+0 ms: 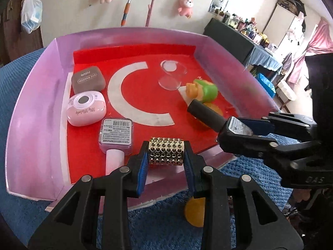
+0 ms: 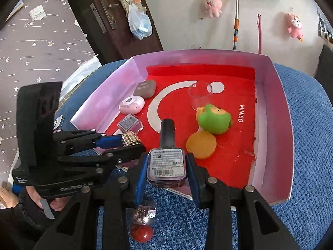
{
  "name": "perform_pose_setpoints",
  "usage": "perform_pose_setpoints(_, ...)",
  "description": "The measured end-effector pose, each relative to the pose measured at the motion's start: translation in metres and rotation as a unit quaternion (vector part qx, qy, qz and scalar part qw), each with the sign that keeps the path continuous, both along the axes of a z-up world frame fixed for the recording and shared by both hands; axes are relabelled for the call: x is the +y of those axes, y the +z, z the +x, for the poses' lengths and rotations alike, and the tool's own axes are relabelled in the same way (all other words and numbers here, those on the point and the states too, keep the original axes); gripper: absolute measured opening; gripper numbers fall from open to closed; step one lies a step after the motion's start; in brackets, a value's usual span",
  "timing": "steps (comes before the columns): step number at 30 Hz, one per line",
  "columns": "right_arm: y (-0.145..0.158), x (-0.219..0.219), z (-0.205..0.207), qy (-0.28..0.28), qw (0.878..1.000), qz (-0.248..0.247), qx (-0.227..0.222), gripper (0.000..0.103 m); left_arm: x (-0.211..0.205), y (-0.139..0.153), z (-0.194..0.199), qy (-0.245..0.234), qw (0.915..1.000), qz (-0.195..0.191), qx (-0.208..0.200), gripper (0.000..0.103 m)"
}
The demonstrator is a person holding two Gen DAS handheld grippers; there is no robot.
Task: Organize rigid objects
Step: 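Carry the gold cube into the box with the left gripper while the right gripper carries the black polish in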
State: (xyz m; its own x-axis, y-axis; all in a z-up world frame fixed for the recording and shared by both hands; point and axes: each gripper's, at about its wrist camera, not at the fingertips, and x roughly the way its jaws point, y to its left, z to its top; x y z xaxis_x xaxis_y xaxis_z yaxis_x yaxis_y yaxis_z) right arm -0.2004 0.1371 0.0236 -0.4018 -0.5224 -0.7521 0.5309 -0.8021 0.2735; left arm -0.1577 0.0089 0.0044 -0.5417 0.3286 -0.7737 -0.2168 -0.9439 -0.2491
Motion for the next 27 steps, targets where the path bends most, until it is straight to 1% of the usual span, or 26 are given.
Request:
perform_pose_setpoints(5,-0.002,-0.005,-0.005,0.006,1.000,0.008,-0.005,0.038,-0.003,-0.002,-0.004,0.004,1.0000,0.003,-0.002,0.029)
perform_pose_setpoints(8,-0.005,-0.007,-0.009,0.006,1.000,0.006,-0.014,0.038,-0.004,-0.002,-0.006,0.012,0.9999,-0.010,0.000,0.029)
perform_pose_setpoints(13,-0.012,-0.010,-0.016,0.005,1.000,0.007,-0.027,0.038,-0.010,-0.003,-0.010,0.018,0.9998,-0.009,-0.002,0.029)
perform_pose_setpoints(17,-0.015,-0.011,-0.020,0.000,1.000,0.007,-0.029,0.038,-0.014,-0.004,-0.014,0.024,0.9997,-0.006,-0.001,0.029)
perform_pose_setpoints(23,-0.018,-0.013,-0.022,-0.015,0.999,0.038,-0.004,0.038,-0.015,-0.004,-0.020,0.033,0.9993,-0.015,0.003,0.029)
perform_pose_setpoints(27,-0.020,-0.007,-0.025,-0.048,0.996,0.068,0.025,0.038,-0.015,-0.004,-0.024,0.044,0.9986,-0.029,0.009,0.029)
